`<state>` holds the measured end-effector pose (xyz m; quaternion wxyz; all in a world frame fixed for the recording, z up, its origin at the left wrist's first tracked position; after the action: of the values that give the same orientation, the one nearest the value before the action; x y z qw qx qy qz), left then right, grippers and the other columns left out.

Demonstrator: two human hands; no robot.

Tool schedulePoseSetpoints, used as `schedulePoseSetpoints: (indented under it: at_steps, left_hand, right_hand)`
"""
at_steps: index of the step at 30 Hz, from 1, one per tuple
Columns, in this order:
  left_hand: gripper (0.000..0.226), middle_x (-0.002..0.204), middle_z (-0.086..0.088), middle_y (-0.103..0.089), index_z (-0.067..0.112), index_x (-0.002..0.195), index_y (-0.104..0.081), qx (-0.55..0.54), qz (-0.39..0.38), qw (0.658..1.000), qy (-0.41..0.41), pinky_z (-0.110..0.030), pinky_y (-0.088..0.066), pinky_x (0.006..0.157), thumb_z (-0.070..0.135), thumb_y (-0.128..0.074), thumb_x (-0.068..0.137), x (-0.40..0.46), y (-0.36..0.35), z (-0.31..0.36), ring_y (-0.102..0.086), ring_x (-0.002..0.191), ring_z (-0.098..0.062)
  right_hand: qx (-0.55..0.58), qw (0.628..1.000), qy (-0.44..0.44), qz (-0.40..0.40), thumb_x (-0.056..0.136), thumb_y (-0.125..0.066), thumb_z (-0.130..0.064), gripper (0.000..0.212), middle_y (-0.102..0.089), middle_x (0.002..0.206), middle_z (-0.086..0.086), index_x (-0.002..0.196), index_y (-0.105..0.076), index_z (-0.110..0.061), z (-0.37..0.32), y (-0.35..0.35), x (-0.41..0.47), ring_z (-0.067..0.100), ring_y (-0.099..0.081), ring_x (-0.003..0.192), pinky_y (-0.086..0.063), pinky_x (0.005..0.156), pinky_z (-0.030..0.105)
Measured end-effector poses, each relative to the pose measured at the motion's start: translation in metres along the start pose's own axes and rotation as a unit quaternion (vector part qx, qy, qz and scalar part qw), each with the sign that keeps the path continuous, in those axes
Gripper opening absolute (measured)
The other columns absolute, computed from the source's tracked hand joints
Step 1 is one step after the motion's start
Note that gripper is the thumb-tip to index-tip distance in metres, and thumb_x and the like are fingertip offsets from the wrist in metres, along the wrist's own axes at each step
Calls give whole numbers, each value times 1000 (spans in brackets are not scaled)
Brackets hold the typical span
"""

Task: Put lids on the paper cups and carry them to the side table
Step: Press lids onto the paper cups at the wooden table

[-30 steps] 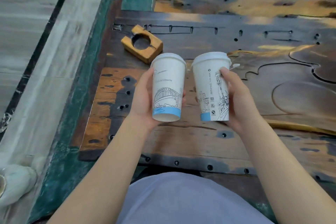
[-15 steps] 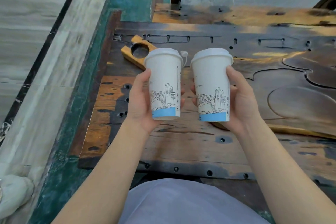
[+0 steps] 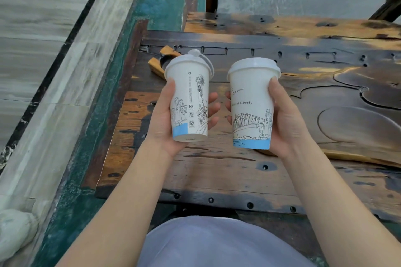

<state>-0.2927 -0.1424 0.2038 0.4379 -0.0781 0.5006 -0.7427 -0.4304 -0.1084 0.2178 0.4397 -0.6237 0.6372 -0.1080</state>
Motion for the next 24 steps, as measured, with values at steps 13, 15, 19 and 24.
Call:
schedulePoseSetpoints:
  at_steps: [13, 15, 19, 24]
  left_hand:
    - [72, 125, -12, -63, 17, 142, -61, -170, 211, 963, -10, -28, -55, 62, 62, -69, 86, -7, 26, -14, -64, 92, -25]
    - [73, 128, -14, -65, 14, 143, -60, -188, 227, 955, -24, -28, -56, 66, 60, -70, 87, -10, 29, -13, -63, 98, -28]
    - [64, 128, -16, -67, 5, 130, -65, -249, 225, 941, -54, -28, -56, 68, 53, -70, 89, -12, 31, -9, -66, 95, -29]
    - [79, 119, -15, -59, 14, 155, -37, -362, 21, 931, -33, -33, -53, 74, 58, -62, 95, -5, 5, -9, -66, 89, -31]
  right_hand:
    - [184, 973, -43, 133, 92, -66, -61, 57, -76, 118, 9, 122, -73, -13, 22, 4, -3, 23, -71, 117, -59, 92, 38]
    - [205, 968, -28, 143, 93, -67, -57, 57, -77, 112, 14, 126, -70, -10, 22, 4, -4, 30, -74, 106, -60, 90, 41]
    - [246, 960, -19, 134, 95, -68, -50, 62, -71, 128, 19, 138, -63, -6, 25, 4, 4, 35, -70, 115, -63, 91, 45]
    - [402, 913, -76, -8, 97, -66, -36, 88, -62, 122, 35, 161, -18, 2, 28, -19, 8, 48, -73, 86, -66, 72, 45]
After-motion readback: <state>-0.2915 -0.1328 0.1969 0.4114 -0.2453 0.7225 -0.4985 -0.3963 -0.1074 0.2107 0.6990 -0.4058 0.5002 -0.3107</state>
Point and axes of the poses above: each hand's wrist, its own x-axis towards the middle knuckle, its own y-axis out of the back of the hand, z = x × y, the point moved 10 cm from there along x, towards the middle knuckle
